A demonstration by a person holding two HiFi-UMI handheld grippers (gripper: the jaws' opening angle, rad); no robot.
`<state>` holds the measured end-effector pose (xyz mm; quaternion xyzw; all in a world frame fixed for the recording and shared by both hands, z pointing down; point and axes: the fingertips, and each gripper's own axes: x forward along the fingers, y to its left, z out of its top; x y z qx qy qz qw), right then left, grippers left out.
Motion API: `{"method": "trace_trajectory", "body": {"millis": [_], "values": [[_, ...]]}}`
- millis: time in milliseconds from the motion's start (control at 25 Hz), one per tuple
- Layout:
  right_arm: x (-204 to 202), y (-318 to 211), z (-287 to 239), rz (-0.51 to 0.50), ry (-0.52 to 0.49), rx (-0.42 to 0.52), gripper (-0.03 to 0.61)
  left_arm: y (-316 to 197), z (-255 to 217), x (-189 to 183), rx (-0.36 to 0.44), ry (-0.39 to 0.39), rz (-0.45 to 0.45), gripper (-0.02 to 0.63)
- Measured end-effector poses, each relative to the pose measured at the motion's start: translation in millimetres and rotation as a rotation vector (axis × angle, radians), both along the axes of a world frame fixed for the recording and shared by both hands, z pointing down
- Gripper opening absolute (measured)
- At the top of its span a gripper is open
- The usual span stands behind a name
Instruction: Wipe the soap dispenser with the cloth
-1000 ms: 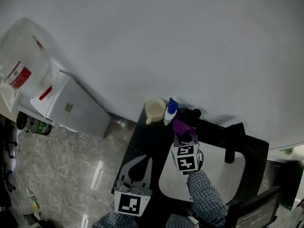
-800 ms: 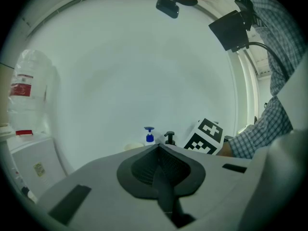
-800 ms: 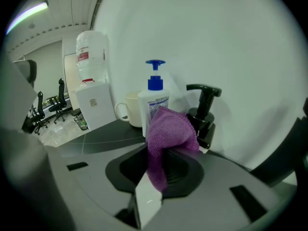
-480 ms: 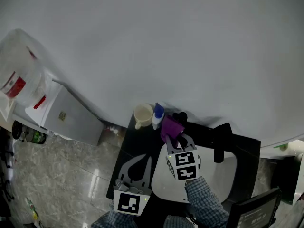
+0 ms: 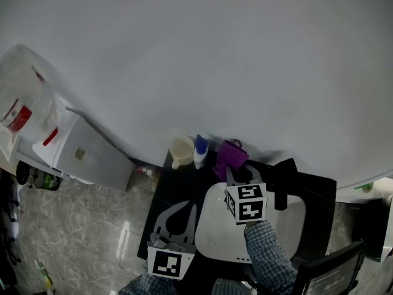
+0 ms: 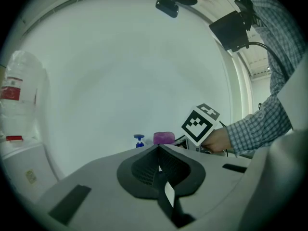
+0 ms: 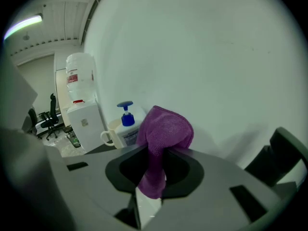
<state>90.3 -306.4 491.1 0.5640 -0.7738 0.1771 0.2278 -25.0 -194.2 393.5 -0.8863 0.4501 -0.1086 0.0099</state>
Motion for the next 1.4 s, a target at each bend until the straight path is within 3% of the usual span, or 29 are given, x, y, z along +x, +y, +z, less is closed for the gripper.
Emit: {"method": "trace_trajectory", "body": {"millis": [280, 1000, 1160, 1400], "values": [[26.3, 10.4, 45.4, 0.072, 0.005, -0.087, 0.078, 0.7, 6.2, -1.5, -0.015, -0.012, -0.003, 0.002], [35.6, 22.7, 70.8, 0.076, 0.031, -0.156, 0.078, 10.8, 6.3, 3.1, -0.014, -0.014, 0.007, 0.002], [34.1, 27.4, 45.0, 0.065, 0.031, -0.107, 0.078, 11.8, 3.0, 4.9, -0.009, -0.005, 0.006, 0.002], [21.7, 28.1, -23.0, 0.014, 0.014, 0.04, 0.078, 12.9, -2.1, 12.9, 0.002, -0.001, 0.021, 0.002]]}}
